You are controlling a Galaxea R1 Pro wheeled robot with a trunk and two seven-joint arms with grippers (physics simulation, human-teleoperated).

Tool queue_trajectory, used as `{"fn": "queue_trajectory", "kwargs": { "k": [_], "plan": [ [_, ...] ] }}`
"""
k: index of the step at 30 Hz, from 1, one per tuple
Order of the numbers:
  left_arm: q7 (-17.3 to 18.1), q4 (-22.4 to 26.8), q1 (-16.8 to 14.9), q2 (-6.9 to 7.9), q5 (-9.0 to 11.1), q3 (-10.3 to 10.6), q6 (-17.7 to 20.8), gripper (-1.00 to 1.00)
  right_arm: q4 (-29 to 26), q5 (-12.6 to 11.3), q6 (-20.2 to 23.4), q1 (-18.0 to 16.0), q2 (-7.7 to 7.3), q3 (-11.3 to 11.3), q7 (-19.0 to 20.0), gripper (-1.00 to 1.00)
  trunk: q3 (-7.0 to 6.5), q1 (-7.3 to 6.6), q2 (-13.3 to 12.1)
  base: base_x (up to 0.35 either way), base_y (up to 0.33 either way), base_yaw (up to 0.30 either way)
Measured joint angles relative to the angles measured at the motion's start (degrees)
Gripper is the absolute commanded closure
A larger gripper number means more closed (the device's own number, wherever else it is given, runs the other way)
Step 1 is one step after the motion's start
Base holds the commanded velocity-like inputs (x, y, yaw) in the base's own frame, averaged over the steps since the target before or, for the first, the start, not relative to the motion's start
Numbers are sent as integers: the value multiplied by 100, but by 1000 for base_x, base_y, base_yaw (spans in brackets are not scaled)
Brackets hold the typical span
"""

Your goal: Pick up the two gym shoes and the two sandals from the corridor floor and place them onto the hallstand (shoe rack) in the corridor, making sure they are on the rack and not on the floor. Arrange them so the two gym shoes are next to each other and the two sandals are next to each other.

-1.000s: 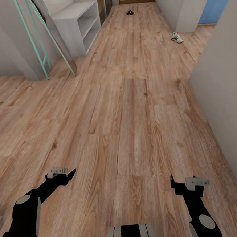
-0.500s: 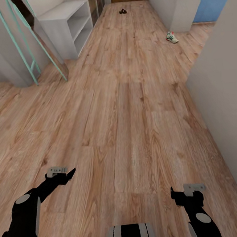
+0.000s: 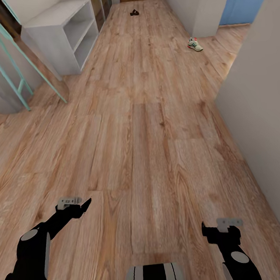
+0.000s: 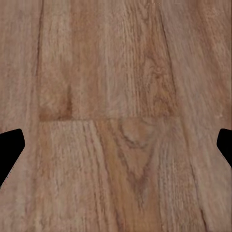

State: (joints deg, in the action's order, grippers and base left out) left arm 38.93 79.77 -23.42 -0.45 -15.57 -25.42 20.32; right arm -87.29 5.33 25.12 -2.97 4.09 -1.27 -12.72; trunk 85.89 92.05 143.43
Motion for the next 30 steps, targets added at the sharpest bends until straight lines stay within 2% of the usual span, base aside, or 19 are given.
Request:
{"fn": "queue_trajectory", "kwargs": {
  "k": [16, 30],
  "plan": [
    [-2, -5, 1, -27, 40, 2, -6, -100, 0, 0, 1, 0, 6, 2, -1, -100, 33, 0, 0, 334, 0, -51],
    [-2, 2, 2, -27, 41, 2, -5, -100, 0, 0, 1, 0, 16, 13, -1, -100, -72, 0, 0, 334, 0, -1]
  ]
}}
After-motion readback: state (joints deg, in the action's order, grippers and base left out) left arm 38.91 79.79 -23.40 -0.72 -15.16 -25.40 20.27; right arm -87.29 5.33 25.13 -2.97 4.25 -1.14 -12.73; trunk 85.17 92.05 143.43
